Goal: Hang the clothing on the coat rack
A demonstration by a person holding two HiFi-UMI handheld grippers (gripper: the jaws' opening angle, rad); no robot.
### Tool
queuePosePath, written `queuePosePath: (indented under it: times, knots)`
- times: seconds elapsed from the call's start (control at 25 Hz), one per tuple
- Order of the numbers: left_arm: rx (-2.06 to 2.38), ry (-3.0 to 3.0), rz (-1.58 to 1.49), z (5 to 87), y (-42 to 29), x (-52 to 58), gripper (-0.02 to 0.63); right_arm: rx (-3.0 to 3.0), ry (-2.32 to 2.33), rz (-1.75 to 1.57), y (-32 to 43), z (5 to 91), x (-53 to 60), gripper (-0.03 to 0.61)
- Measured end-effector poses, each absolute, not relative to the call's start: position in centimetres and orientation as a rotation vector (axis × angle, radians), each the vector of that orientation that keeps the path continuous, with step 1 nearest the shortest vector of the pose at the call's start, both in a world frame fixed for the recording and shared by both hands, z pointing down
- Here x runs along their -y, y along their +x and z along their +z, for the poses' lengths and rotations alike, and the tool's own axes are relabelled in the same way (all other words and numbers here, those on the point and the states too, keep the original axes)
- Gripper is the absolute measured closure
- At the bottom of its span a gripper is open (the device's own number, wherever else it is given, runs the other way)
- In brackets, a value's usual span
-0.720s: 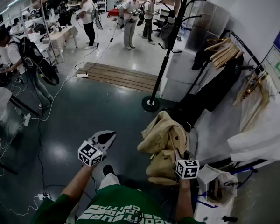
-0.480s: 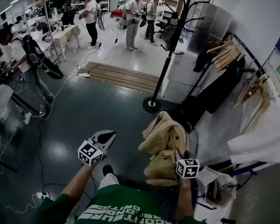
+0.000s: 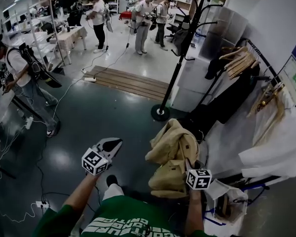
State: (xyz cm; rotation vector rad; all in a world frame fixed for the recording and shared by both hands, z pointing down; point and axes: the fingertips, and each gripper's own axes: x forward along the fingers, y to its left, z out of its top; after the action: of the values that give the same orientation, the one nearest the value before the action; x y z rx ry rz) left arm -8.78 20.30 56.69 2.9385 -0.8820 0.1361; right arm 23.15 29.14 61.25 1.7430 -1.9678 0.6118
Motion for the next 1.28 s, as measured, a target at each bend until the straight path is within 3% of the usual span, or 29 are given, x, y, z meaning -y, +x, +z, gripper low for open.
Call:
queuePosePath:
  times: [0.52, 1.28]
  knots:
    - [0.919, 2.923, 0.119, 57.1, -8.4, -20.3, 0.611, 1.972, 1.719, 0.589, 24.2, 60.7, -28.1, 0.534]
    - [0.905, 2.943, 0.128, 56.8, -8.8, -11.9, 0.611, 1.987, 1.727, 0.612, 23.3, 60.6, -20.3, 0.534]
